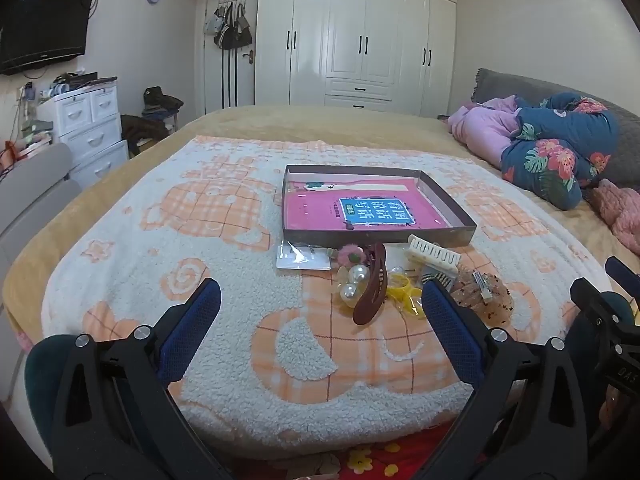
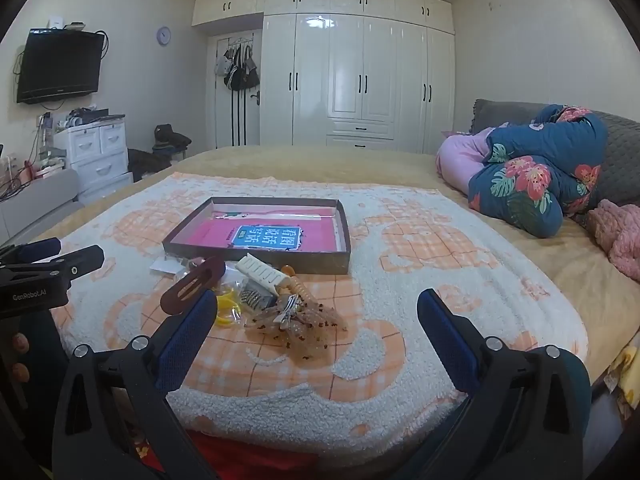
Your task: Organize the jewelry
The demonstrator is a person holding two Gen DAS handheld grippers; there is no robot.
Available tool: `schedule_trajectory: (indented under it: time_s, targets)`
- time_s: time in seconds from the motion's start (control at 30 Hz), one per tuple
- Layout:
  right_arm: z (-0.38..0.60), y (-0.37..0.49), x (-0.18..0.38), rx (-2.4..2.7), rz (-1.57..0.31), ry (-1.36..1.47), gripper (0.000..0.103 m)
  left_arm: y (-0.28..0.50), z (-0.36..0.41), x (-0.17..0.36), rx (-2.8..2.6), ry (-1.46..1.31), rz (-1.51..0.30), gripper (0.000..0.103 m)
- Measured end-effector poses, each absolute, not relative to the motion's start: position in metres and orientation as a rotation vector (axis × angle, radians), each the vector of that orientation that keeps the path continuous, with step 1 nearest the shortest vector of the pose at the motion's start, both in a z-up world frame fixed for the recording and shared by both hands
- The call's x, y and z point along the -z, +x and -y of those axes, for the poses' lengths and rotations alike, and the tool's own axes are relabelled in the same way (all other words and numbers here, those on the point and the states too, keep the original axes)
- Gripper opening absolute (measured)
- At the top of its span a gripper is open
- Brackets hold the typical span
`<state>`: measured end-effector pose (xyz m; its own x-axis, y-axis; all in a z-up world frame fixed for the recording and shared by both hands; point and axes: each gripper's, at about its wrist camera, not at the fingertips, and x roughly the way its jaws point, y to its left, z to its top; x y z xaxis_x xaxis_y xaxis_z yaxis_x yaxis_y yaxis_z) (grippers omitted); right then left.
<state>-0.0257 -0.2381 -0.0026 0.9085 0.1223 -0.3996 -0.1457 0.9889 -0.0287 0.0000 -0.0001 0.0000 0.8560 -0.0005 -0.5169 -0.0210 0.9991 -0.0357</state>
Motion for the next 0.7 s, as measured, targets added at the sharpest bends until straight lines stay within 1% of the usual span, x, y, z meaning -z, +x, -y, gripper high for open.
schedule_trajectory:
  time_s: [0.7]
  targets:
    - [0.2374,-0.0257,0.0026,-0.142,-0.412,-0.06,0.097,-0.0003,-0.0002,-0.0001,-0.011,-0.044,-0.537,0.092]
